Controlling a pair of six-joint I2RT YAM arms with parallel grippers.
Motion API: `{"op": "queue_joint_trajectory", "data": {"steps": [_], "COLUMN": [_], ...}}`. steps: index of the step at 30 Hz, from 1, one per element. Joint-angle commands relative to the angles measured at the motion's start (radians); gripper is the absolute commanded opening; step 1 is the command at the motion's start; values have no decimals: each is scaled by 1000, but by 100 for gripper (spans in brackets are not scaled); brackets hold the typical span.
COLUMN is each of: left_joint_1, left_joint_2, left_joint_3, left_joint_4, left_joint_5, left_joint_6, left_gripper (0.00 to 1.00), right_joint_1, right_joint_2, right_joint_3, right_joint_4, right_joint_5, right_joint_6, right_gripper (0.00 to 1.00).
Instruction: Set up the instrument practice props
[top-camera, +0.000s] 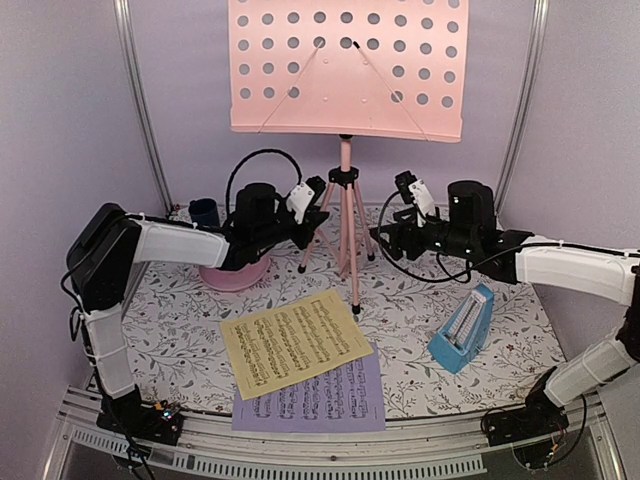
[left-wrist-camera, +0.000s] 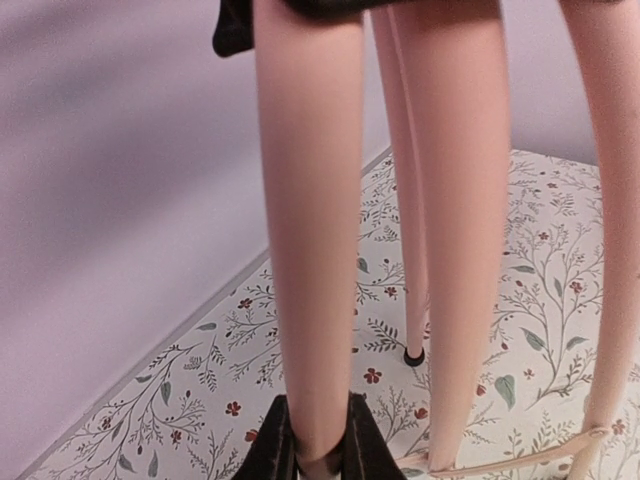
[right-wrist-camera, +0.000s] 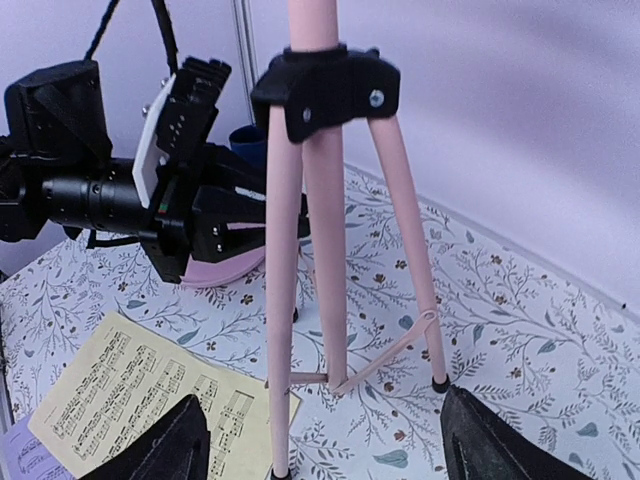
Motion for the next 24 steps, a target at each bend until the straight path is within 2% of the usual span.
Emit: {"op": "queue_joint_trajectory", "data": {"steps": [1, 8, 19, 24], "left_joint_1": [15, 15, 18, 18], "left_joint_2": [16, 61, 80, 89], "left_joint_3": [32, 54, 76, 96], "left_joint_4": [37, 41, 60, 55], "left_joint_5": [-26, -1, 40, 49], "left_joint_6": [48, 56, 42, 36], "left_gripper": [0, 0, 0, 0], "right_joint_1": [-65, -176, -179, -179], "right_joint_2": [-58, 86, 338, 398], "right_joint_3": [-19, 39, 236, 308], "right_joint_4": [50, 92, 93, 97], "right_joint_5": [-38, -134, -247, -264], "right_joint_6": [-71, -187, -395, -422], "right_gripper": [82, 81, 75, 74]}}
